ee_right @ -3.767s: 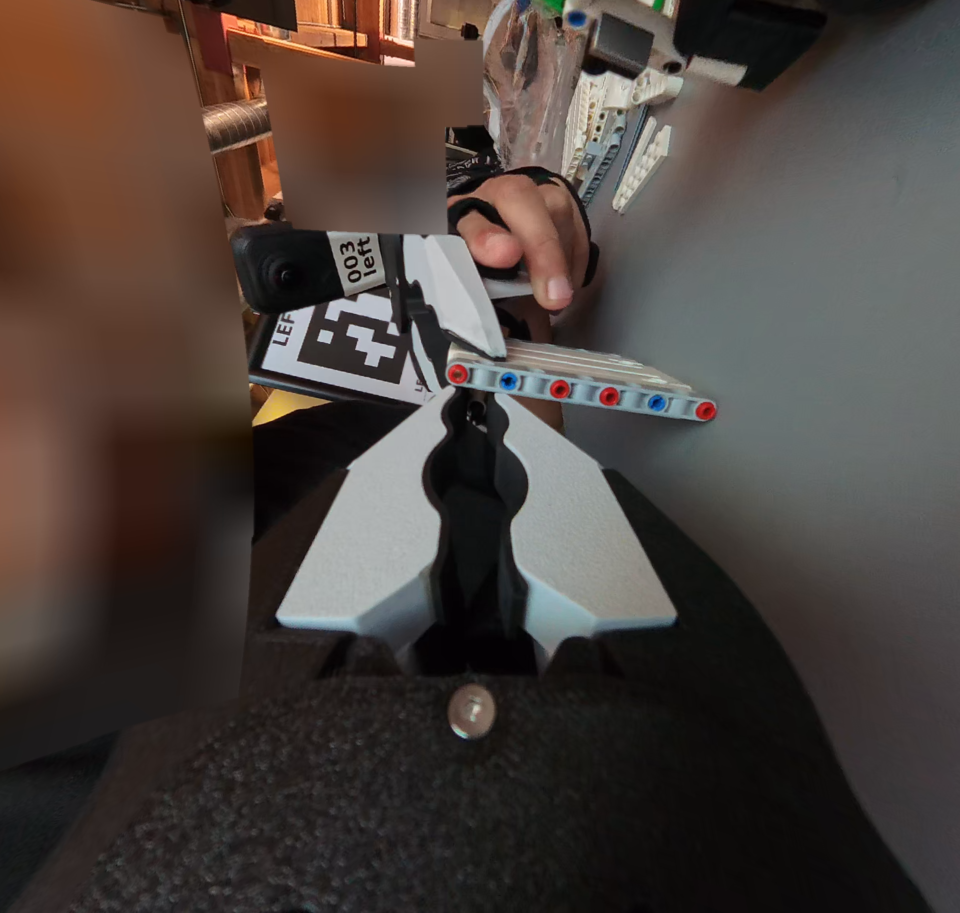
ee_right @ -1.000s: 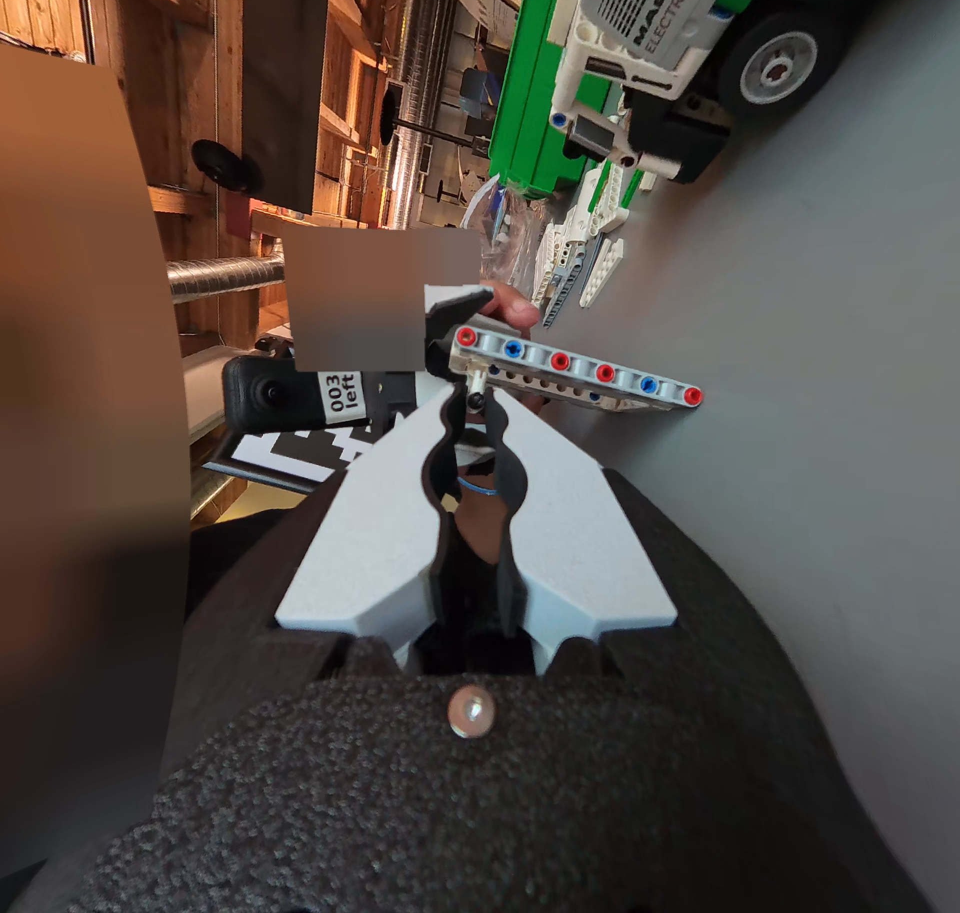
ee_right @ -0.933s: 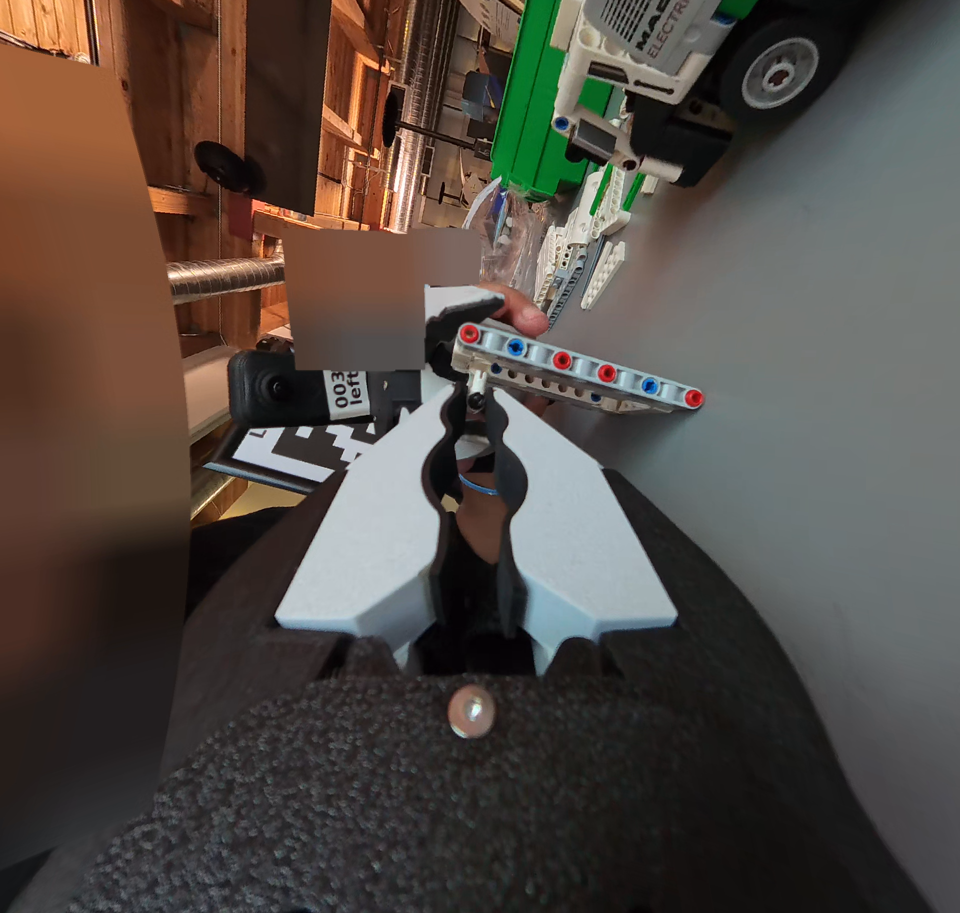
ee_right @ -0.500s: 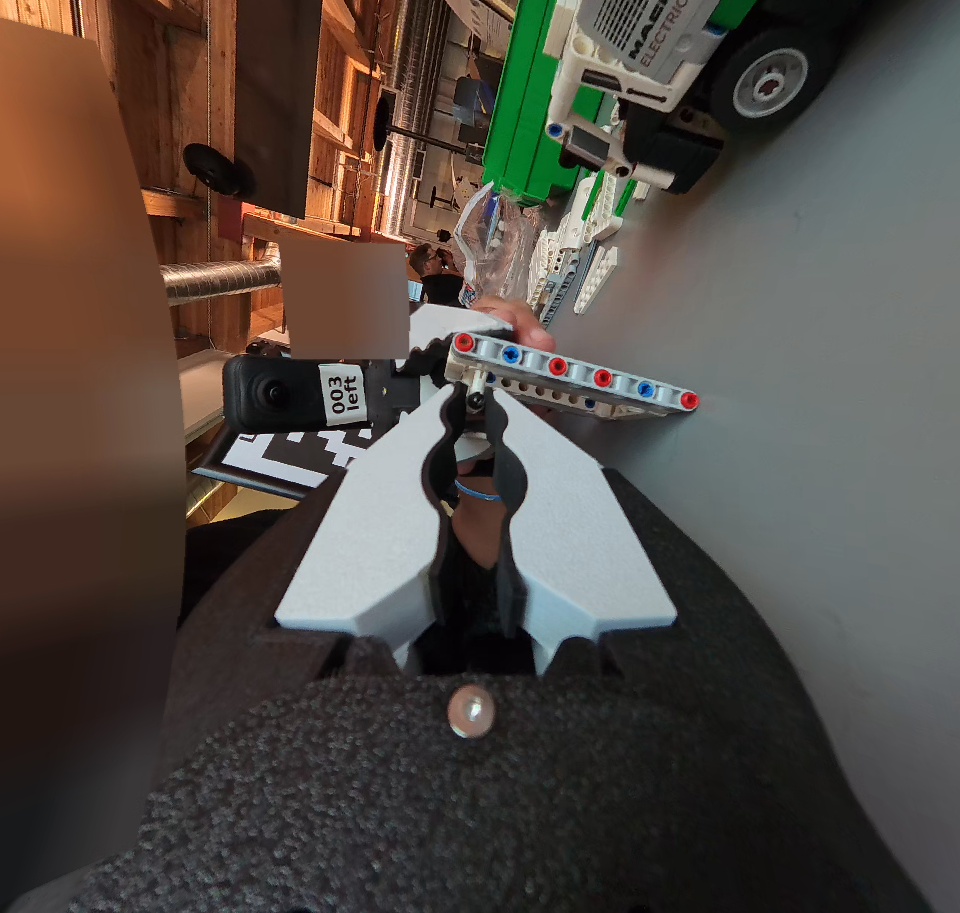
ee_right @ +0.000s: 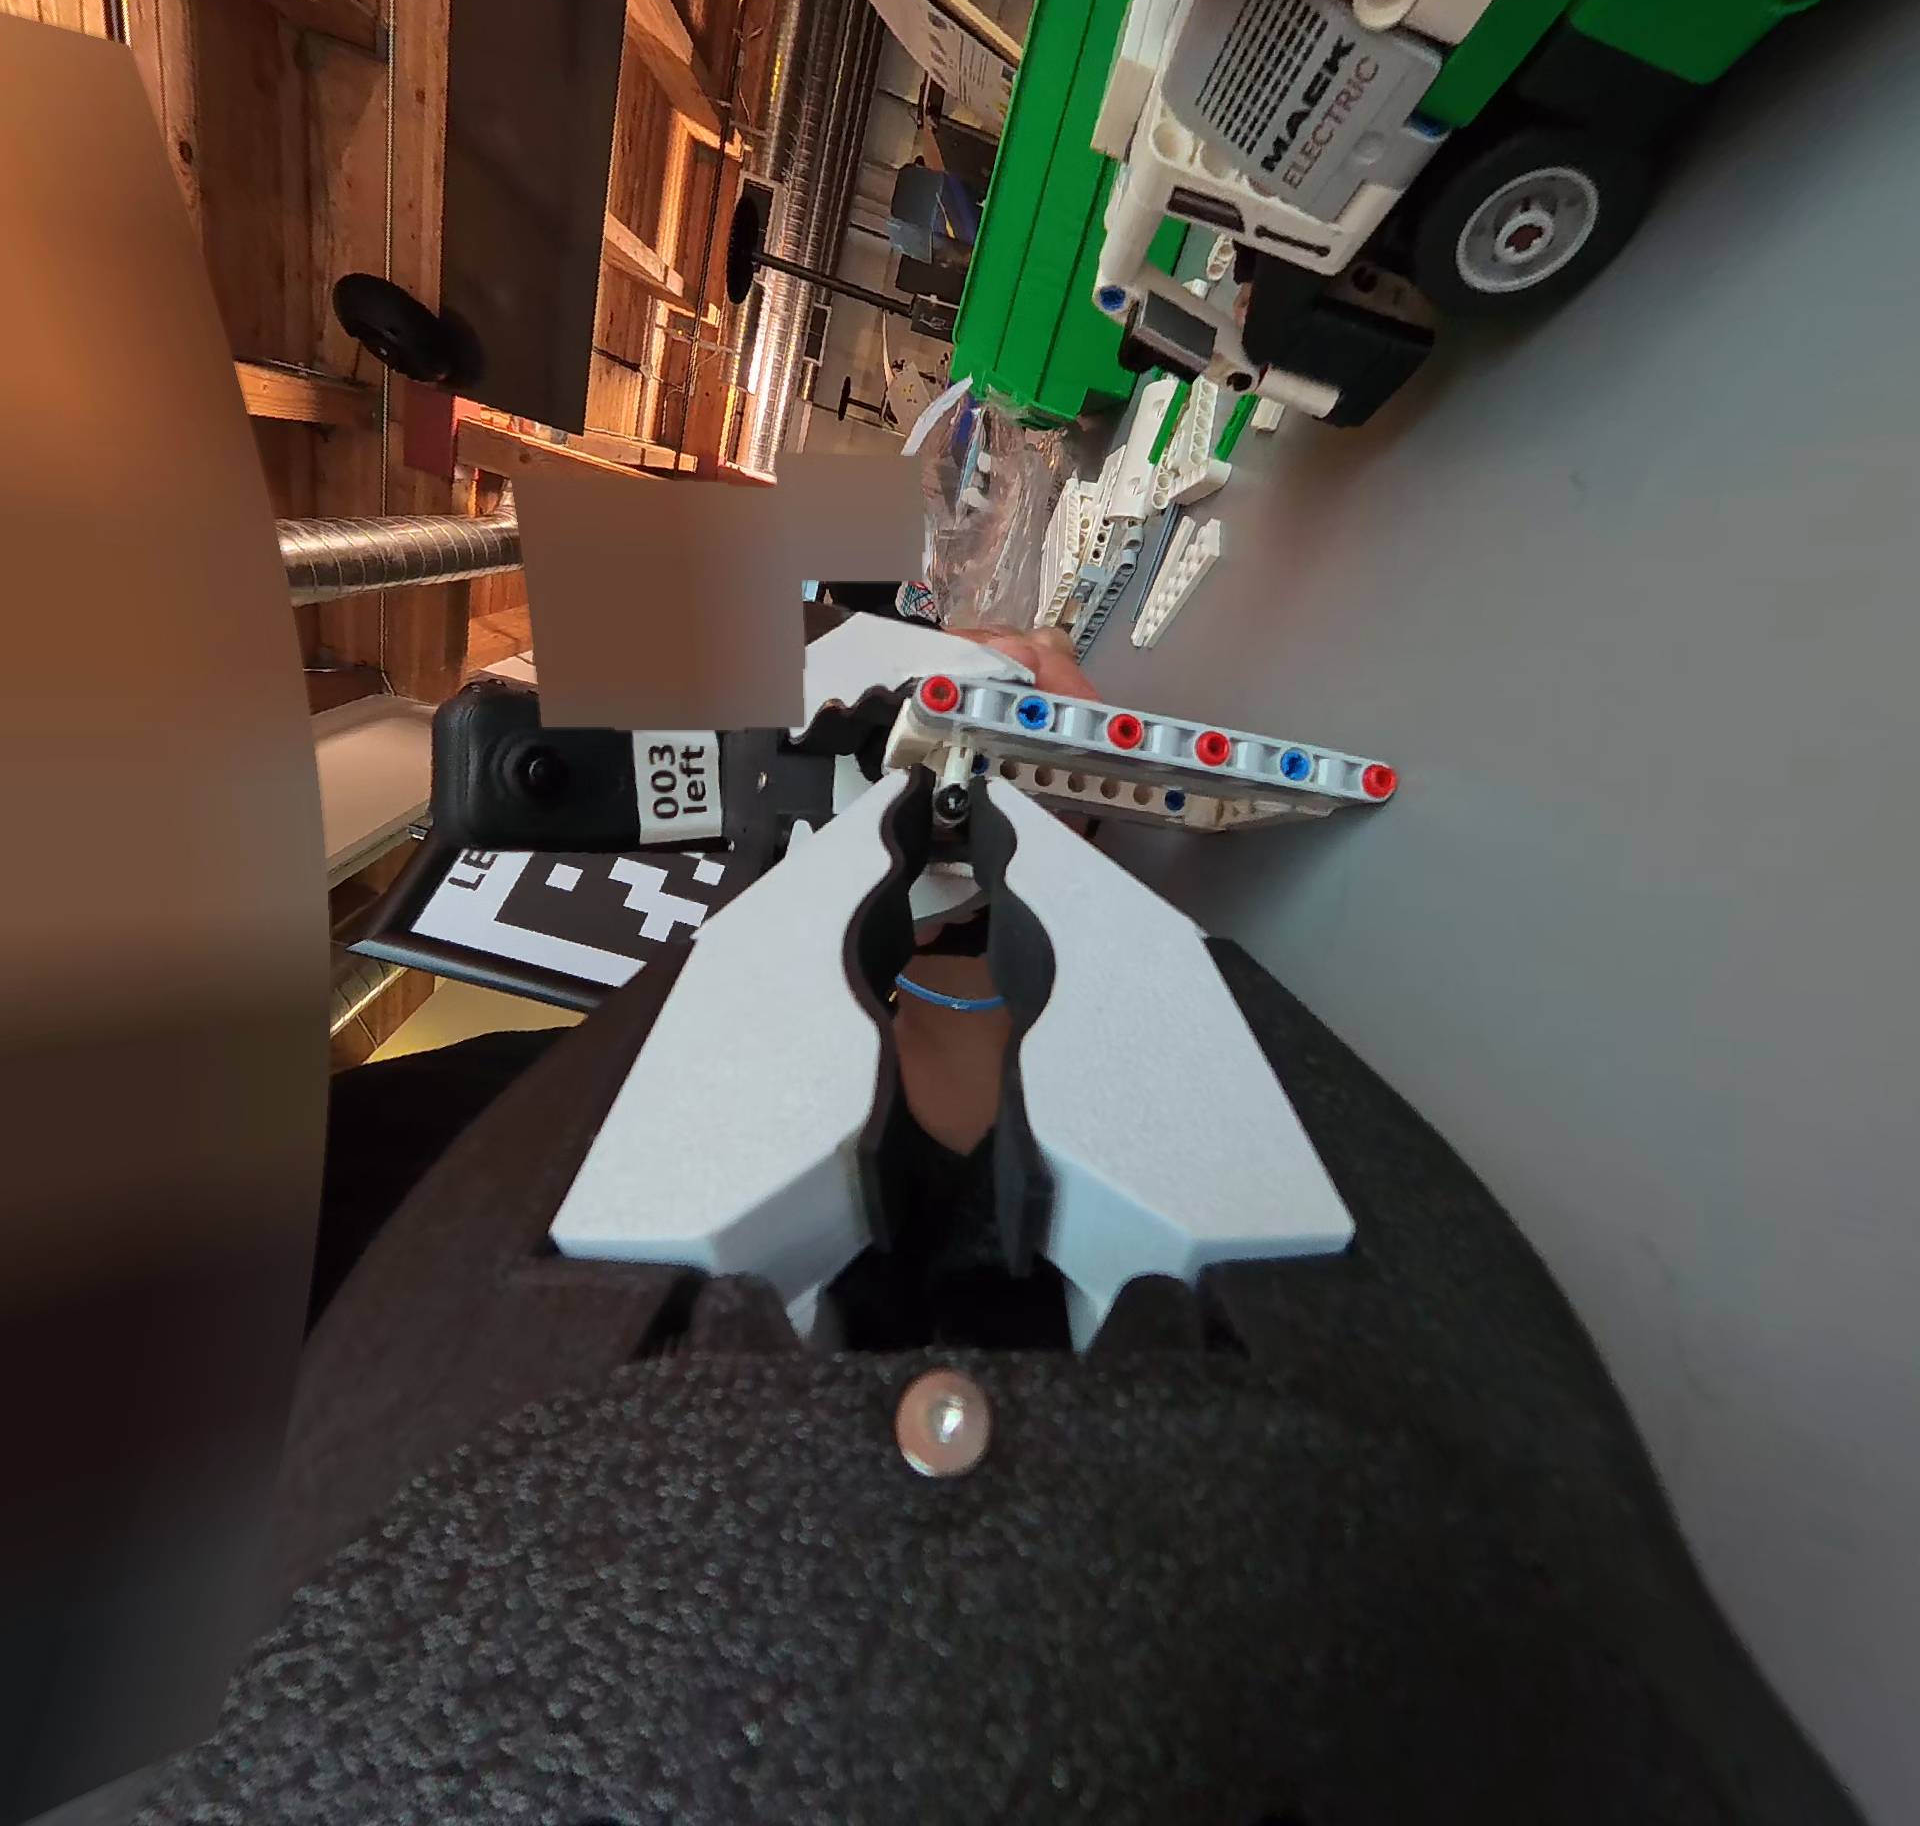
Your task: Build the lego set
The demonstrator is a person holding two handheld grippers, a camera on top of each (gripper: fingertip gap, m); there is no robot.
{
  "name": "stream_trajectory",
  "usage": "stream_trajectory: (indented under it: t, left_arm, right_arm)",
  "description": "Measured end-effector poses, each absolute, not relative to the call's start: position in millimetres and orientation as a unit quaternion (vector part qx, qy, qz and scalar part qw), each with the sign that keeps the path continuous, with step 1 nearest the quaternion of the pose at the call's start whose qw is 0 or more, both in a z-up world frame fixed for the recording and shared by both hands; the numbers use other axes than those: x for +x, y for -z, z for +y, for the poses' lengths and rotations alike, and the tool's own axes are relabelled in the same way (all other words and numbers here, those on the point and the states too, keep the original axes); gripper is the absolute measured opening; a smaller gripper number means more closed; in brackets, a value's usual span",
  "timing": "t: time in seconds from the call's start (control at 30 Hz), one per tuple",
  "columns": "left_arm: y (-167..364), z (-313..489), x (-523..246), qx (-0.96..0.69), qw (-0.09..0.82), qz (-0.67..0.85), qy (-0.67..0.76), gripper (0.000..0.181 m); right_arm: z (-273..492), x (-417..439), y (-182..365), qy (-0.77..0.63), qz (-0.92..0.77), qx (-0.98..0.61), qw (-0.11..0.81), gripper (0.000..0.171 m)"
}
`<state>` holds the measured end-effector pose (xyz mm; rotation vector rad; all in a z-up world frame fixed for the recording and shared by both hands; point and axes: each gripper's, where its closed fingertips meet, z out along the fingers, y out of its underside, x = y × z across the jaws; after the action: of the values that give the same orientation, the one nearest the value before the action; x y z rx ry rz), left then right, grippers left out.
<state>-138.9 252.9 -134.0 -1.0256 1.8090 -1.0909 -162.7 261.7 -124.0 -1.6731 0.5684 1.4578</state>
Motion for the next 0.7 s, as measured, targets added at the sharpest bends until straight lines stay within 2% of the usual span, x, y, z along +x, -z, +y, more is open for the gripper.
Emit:
stream_trajectory:
  t: [0.47, 0.7]
  left_arm:
    - [133.8, 253.1, -139.7, -0.418, 0.361, 0.697, 0.456, 0.022]
    - [133.9, 256.8, -139.6, -0.433, 0.358, 0.689, 0.457, 0.027]
  right_arm:
    - [264.3, -161.5, 121.9, -0.567, 0.236, -0.664, 0.426, 0.006]
    - [269.3, -161.4, 122.8, -0.566, 0.239, -0.659, 0.433, 0.005]
